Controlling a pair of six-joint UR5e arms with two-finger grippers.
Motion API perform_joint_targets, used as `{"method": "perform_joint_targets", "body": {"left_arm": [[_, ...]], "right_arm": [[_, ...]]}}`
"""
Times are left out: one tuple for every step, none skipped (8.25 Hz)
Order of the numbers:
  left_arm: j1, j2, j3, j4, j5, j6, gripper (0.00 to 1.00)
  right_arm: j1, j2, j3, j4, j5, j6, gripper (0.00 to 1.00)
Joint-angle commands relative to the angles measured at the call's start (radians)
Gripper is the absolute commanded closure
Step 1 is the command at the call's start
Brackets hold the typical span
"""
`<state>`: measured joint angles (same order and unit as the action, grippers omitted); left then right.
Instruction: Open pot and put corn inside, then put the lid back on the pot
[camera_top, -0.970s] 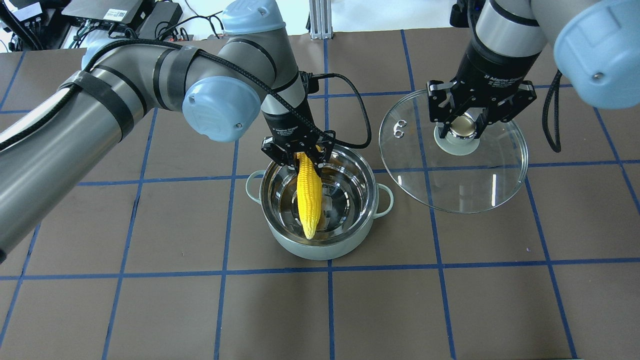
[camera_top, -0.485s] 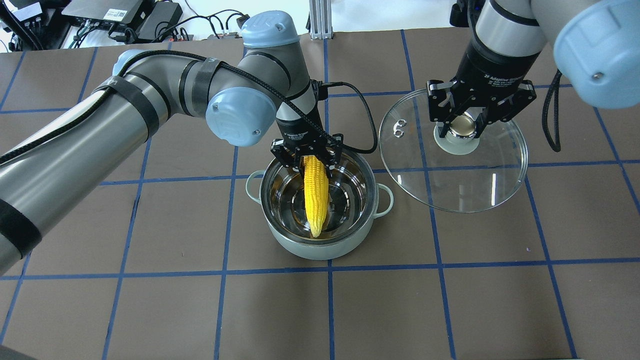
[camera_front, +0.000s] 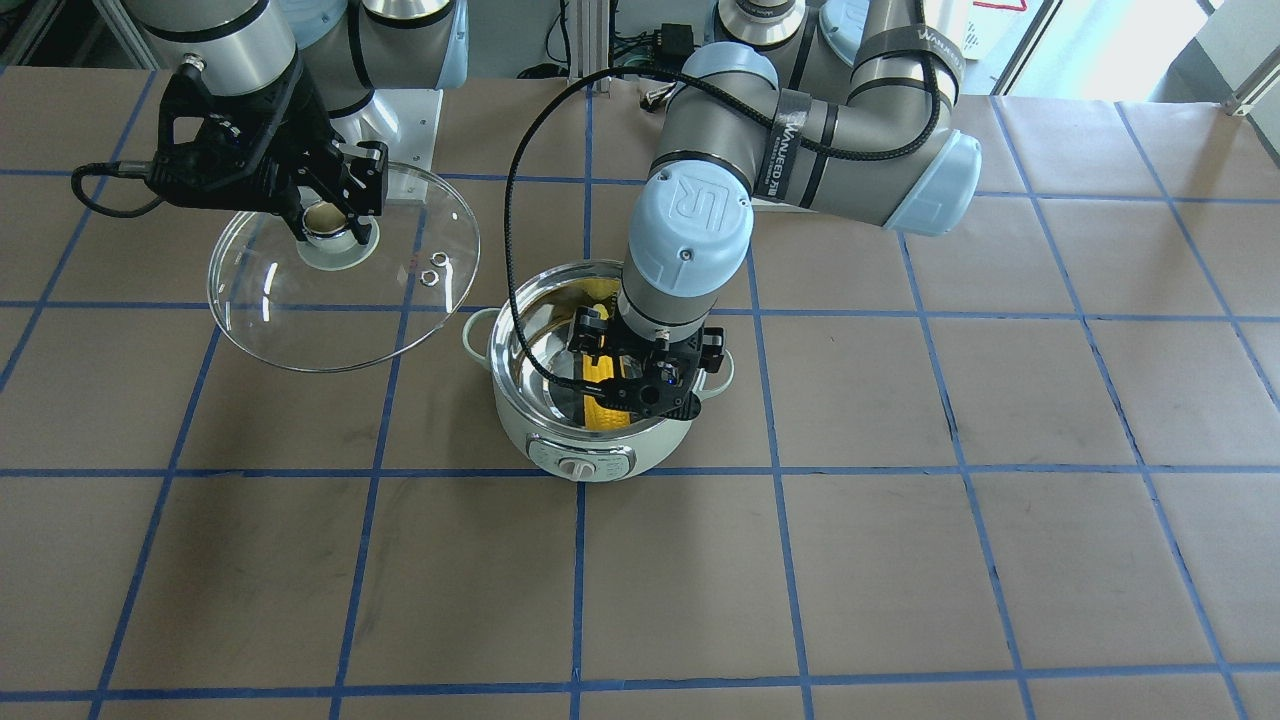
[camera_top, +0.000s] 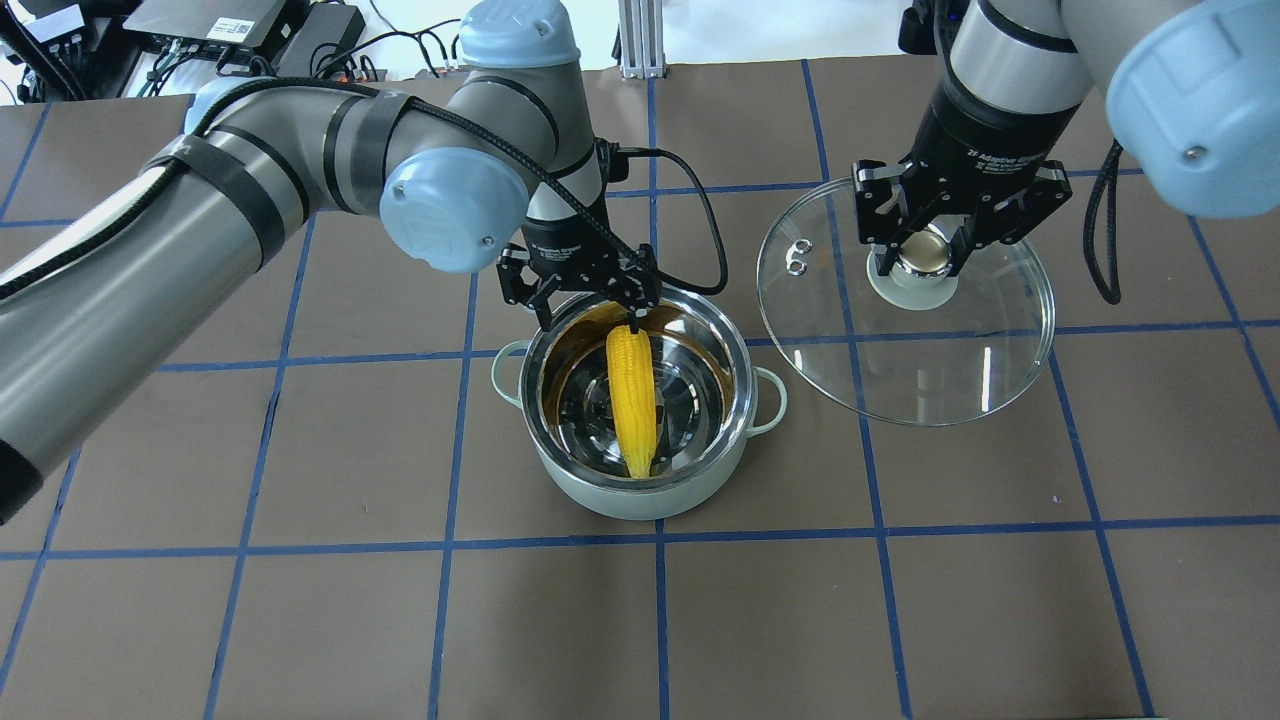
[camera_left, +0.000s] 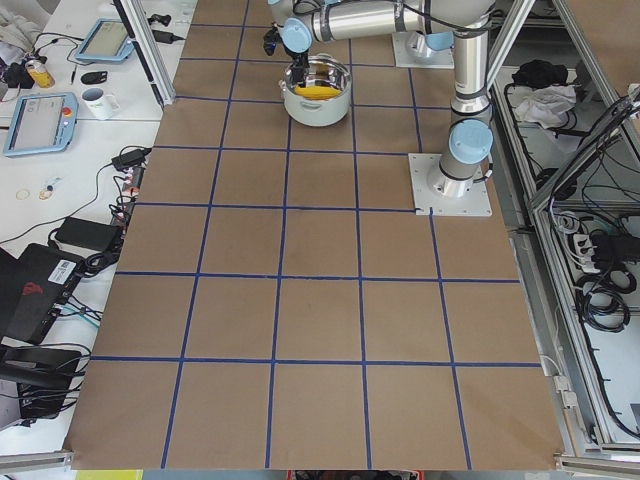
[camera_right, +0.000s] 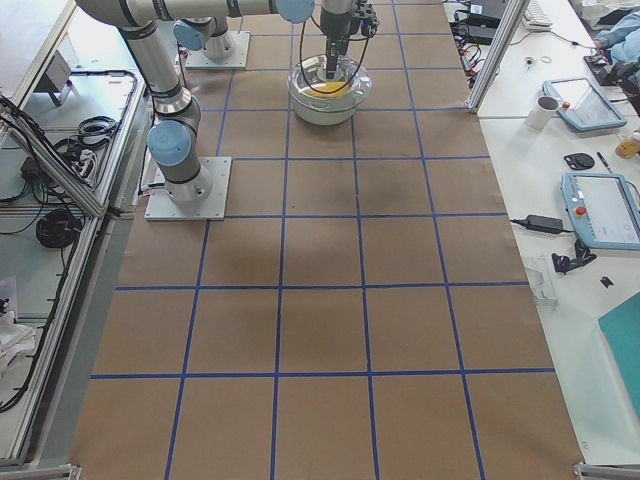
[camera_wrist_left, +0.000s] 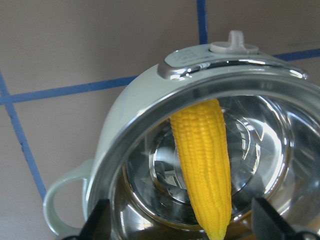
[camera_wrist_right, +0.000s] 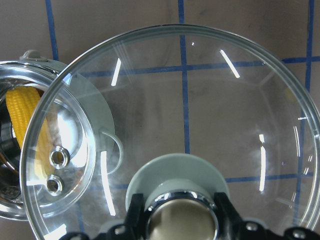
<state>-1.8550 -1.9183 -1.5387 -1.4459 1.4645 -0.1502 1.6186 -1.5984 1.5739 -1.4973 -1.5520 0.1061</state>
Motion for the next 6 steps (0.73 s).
{"method": "perform_joint_targets", "body": {"left_arm": [[0.120,0.022,0.124,-0.073,0.063,0.026,0.00],[0.167,0.022,0.156,-0.097,0.124,0.035,0.00],[0.206,0.022,0.175,-0.097,0.143,0.037,0.00],[0.253,0.036,0.193,-0.103,0.145,0.043,0.00],[0.291,0.092,0.209,-0.120,0.146,0.078,0.00],[0.301,0.141,0.210,-0.123,0.145,0.099,0.00]], "right_arm": [[0.014,0.008,0.001,-0.001,0.007,0.013,1.00],[0.027,0.011,0.003,-0.003,0.012,0.018,1.00],[0.076,0.035,0.002,-0.015,0.015,0.068,1.00],[0.154,0.075,0.000,-0.085,0.006,0.158,1.00],[0.238,0.116,0.000,-0.130,0.001,0.262,1.00],[0.301,0.168,0.000,-0.199,0.001,0.364,1.00]]}}
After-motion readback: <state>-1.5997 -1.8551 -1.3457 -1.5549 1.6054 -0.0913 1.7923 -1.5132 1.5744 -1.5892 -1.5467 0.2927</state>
